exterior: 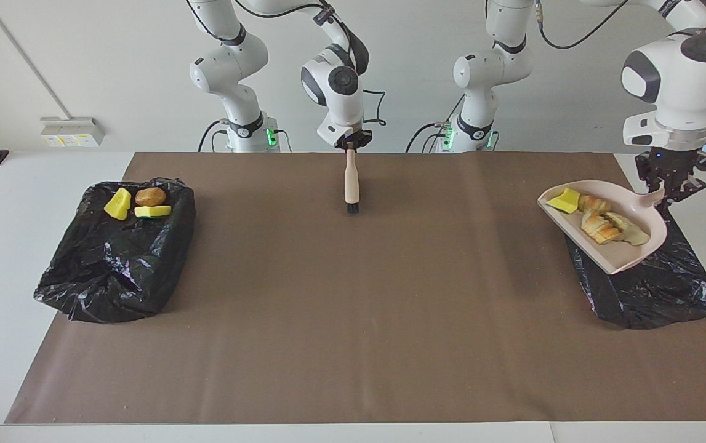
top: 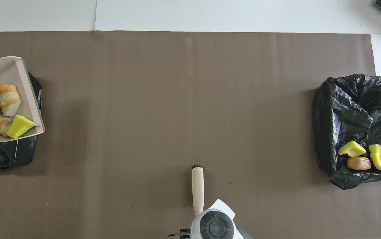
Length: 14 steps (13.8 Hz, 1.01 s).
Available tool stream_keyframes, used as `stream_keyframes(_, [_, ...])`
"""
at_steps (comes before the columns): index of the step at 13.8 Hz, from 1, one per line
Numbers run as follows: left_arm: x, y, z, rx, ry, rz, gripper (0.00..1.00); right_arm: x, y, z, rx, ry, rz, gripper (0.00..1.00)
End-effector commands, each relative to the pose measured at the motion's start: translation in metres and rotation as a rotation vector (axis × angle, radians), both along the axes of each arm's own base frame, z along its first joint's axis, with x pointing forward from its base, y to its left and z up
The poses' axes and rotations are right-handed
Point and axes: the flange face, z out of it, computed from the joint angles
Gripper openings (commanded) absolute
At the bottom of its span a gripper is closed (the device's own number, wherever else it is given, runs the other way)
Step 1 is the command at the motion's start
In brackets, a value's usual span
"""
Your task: Sweep and dump trash in bin
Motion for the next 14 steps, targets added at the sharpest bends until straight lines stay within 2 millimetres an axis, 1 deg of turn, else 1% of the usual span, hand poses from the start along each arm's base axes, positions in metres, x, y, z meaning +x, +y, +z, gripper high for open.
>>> stream_keyframes(1, [-0.001, 0.056, 0.016, 0.006, -0.024, 0.038, 0.00, 0.001, -0.002, -0.008, -0.002, -0.026, 0.024, 0.00])
stream_keyframes(2, [-0.003, 0.072, 0.012, 0.018, -0.017, 0.058, 0.00, 0.002, -0.003, -0.011, -0.007, -0.019, 0.027, 0.00])
stream_keyframes(3, [0.003, 0.081, 0.008, 0.046, -0.018, 0.052, 0.00, 0.005, -0.005, -0.013, -0.009, -0.011, 0.031, 0.30])
stream_keyframes(4, [0.009, 0.090, 0.004, 0.107, -0.003, 0.032, 0.00, 0.005, -0.003, -0.012, -0.002, -0.011, 0.052, 0.93])
stream_keyframes(5, [0.016, 0.099, -0.002, 0.165, 0.016, 0.018, 0.00, 0.009, 0.000, -0.008, 0.013, -0.019, 0.068, 1.00])
stream_keyframes(6, [0.022, 0.103, -0.005, 0.206, 0.025, -0.002, 0.00, 0.016, 0.005, -0.004, 0.025, -0.024, 0.073, 1.00])
stream_keyframes(8, [0.027, 0.114, -0.014, 0.285, 0.055, -0.029, 0.00, 0.043, 0.004, 0.018, 0.054, -0.040, 0.040, 1.00])
stream_keyframes(9, [0.028, 0.115, -0.015, 0.357, 0.067, -0.043, 0.00, 0.057, 0.002, 0.032, 0.065, -0.040, 0.033, 1.00])
stream_keyframes(11, [0.030, 0.121, -0.027, 0.487, 0.078, -0.004, 0.00, 0.085, -0.007, 0.063, 0.071, -0.050, 0.025, 1.00])
stream_keyframes(13, [0.030, 0.119, -0.027, 0.561, 0.095, -0.009, 0.00, 0.106, -0.019, 0.100, 0.080, -0.085, 0.011, 1.00])
stream_keyframes(14, [0.030, 0.119, -0.026, 0.607, 0.119, -0.020, 0.00, 0.118, -0.028, 0.115, 0.070, -0.099, 0.002, 1.00])
